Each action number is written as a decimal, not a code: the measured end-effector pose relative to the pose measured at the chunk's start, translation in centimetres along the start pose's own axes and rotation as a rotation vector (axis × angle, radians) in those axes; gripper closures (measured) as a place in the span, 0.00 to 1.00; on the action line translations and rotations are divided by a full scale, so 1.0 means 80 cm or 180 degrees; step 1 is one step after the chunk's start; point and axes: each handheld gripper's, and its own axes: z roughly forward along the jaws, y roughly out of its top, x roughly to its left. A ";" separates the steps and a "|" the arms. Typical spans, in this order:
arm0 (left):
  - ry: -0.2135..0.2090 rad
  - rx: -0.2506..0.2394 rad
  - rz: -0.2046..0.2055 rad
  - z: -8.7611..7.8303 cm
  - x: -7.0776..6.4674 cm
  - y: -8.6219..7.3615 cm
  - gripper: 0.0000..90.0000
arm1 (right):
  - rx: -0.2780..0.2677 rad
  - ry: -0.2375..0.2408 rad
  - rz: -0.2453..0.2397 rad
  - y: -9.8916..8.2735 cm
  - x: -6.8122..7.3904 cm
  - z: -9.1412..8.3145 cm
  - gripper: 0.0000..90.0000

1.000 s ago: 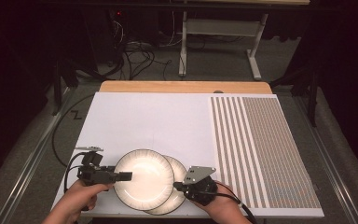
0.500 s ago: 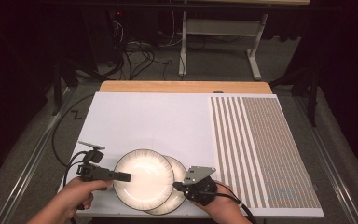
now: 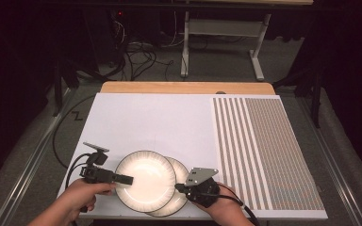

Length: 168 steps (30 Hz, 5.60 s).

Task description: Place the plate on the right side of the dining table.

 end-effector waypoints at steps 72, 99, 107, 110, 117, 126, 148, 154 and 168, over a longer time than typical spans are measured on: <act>0.0094 -0.1394 0.1233 -0.019 -0.006 -0.013 0.87 | -0.0704 -0.0764 0.0728 -0.050 -0.077 -0.103 0.39; 0.0303 -0.1907 0.1943 -0.012 -0.018 -0.043 0.87 | -0.0874 -0.1152 0.0793 -0.072 -0.085 -0.128 0.04; 0.0385 -0.1939 0.2054 -0.009 -0.020 -0.042 0.87 | -0.0928 -0.1162 0.0786 -0.070 -0.082 -0.127 0.01; 0.0400 -0.1943 0.2097 -0.009 -0.020 -0.043 0.87 | -0.0941 -0.1170 0.0787 -0.070 -0.081 -0.127 0.01; 0.0419 -0.1940 0.2156 -0.009 -0.020 -0.043 0.86 | -0.0963 -0.1020 0.0754 -0.054 -0.073 -0.106 0.01; 0.0471 -0.1946 0.2192 -0.009 -0.022 -0.045 0.86 | -0.0941 -0.0682 0.0566 -0.014 -0.052 -0.058 0.06; 0.0503 -0.1937 0.2239 -0.009 -0.023 -0.047 0.86 | -0.0905 -0.0281 0.0541 0.032 -0.041 0.009 0.46; 0.0508 -0.1926 0.2262 -0.009 -0.024 -0.048 0.86 | -0.0855 -0.0147 0.0598 0.030 -0.040 0.018 0.71; 0.0418 -0.1929 0.2108 -0.009 -0.025 -0.050 0.87 | -0.0939 0.0062 0.0970 0.022 -0.050 0.018 0.96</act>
